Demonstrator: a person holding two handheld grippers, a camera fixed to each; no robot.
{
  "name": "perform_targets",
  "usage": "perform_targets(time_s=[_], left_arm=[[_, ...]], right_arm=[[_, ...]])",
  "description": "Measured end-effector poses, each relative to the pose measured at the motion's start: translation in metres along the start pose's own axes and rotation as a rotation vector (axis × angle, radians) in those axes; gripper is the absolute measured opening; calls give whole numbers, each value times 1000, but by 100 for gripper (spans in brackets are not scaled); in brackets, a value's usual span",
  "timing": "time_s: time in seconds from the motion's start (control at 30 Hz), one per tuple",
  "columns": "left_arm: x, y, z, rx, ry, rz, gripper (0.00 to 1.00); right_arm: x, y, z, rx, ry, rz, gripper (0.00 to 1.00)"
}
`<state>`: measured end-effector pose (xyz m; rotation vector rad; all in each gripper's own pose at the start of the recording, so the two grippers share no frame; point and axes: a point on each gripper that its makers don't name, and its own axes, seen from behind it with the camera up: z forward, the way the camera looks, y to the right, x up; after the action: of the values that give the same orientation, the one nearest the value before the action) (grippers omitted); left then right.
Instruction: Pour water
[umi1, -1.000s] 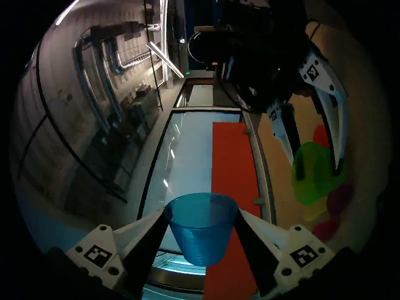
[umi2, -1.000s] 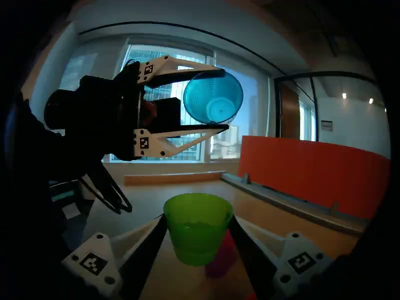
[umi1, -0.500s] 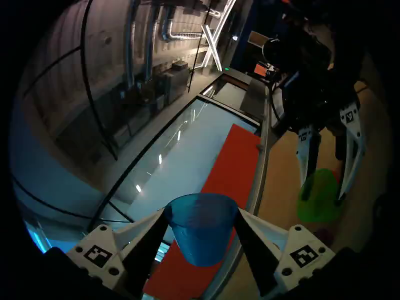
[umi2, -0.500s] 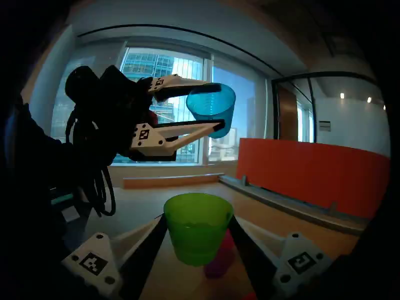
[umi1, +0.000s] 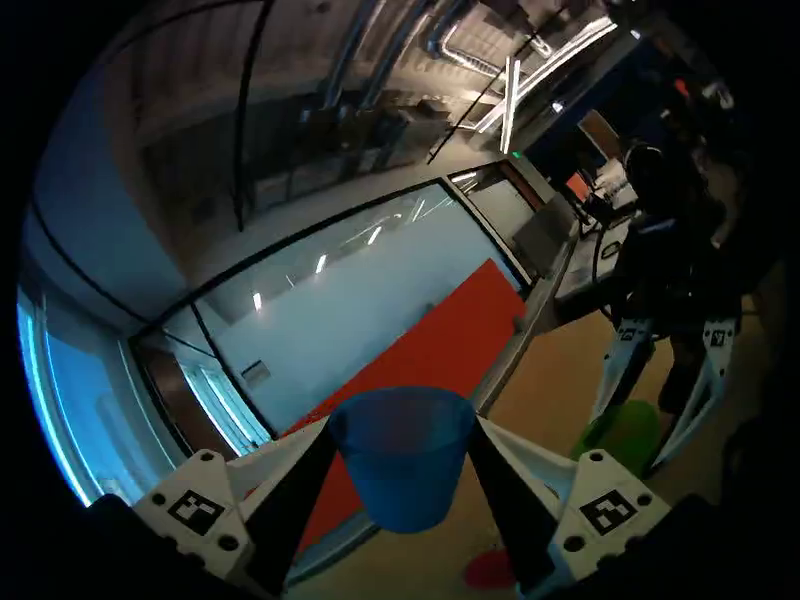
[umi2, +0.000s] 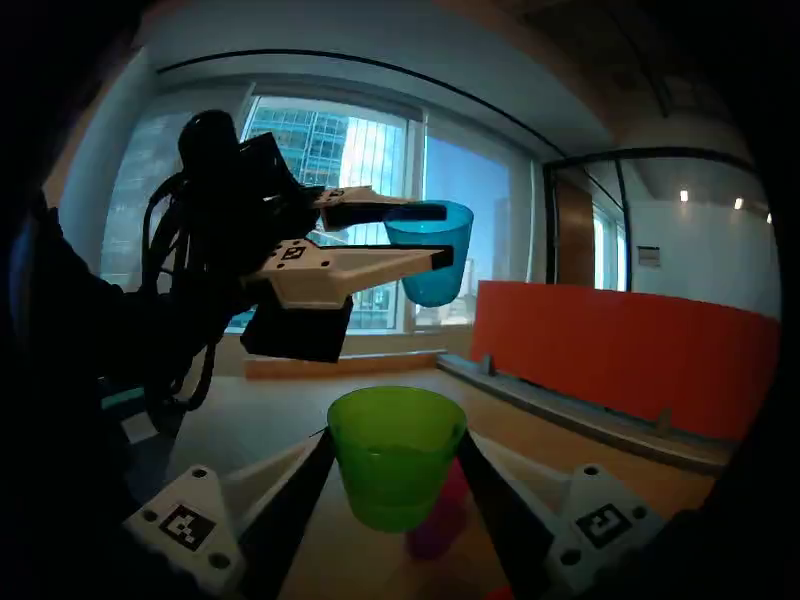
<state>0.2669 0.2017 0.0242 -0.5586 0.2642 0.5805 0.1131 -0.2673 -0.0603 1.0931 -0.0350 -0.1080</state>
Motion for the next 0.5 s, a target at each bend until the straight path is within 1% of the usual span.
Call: perform_targets(time_s=[0.1, 0.4, 0.5], left_arm=[[-1, -1, -1, -1, -3, -97, 88], [4, -5, -4, -17, 13, -339, 88], [4, -2, -4, -34, 4, -423, 88]], right_arm=[[2, 0, -1, 0, 4, 0, 89], [8, 0, -4, -9, 17, -2, 89], [10, -1, -5, -8, 21, 0, 89]])
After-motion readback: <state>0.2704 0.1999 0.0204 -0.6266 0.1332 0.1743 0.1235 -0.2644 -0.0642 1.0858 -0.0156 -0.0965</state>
